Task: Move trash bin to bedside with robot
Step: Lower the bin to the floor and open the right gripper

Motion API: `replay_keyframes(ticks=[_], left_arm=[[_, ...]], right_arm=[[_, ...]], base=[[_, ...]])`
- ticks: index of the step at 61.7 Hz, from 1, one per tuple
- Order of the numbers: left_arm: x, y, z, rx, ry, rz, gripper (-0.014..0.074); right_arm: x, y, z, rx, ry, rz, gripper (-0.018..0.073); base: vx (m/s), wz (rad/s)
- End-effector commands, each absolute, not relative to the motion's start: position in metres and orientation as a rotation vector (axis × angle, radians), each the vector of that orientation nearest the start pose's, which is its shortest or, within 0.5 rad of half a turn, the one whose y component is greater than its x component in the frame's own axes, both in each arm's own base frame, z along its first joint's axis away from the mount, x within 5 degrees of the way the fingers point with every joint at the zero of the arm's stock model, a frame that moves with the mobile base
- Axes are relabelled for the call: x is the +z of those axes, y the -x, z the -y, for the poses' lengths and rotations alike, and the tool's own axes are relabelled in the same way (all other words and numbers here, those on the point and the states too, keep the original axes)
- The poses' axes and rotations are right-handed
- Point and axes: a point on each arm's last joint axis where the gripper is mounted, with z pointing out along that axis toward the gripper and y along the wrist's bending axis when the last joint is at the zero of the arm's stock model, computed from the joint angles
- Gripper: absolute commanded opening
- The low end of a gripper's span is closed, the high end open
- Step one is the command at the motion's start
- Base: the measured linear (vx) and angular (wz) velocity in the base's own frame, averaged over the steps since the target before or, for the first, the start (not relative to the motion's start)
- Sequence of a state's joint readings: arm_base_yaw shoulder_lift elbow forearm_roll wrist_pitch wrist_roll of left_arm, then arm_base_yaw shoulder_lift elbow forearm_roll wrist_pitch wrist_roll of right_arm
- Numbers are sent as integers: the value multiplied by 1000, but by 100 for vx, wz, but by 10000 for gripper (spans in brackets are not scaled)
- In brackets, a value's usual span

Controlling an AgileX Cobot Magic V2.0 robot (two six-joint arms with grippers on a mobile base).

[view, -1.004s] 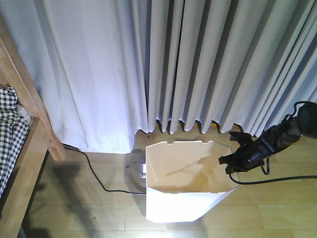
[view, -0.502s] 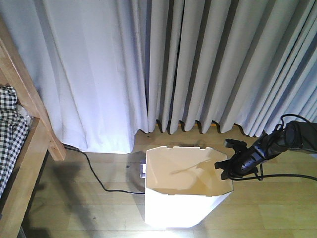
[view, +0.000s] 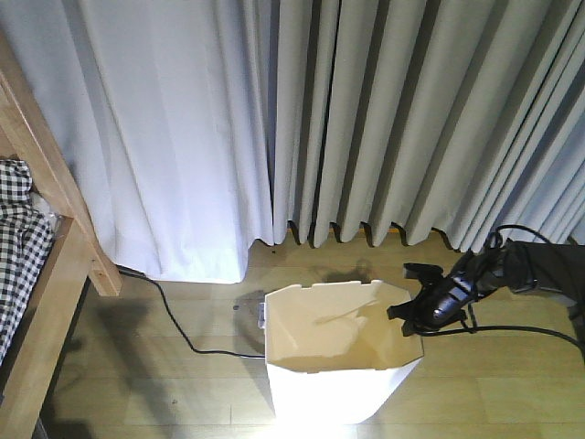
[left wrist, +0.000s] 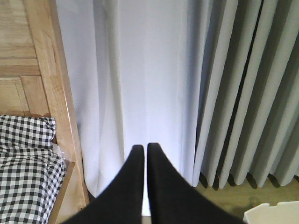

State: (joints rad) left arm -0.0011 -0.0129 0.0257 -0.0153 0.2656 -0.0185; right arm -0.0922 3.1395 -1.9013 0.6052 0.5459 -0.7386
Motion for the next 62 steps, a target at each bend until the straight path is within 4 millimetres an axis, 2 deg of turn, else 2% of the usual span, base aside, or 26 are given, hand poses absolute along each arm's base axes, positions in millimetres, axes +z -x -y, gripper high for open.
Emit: replay_keyframes(ticks=[1, 14, 32, 44, 62], left_arm=[[182, -56, 1, -37, 30, -1697, -7], [182, -56, 1, -37, 30, -1697, -7], [182, -56, 1, -37, 30, -1697, -7], [182, -56, 1, -37, 30, -1697, -7], [182, -56, 1, -37, 30, -1697, -7]], right_arm=[[-188, -426, 5, 568, 101, -3068, 25], [-198, -423, 6, 554, 83, -3078, 36], [-199, -424, 7, 531, 84, -3069, 88], [-199, -424, 7, 515, 103, -3066, 199], [-195, -428, 10, 468, 133, -3057, 432]], base=[[0, 0], [0, 0], [0, 0], [0, 0], [0, 0]])
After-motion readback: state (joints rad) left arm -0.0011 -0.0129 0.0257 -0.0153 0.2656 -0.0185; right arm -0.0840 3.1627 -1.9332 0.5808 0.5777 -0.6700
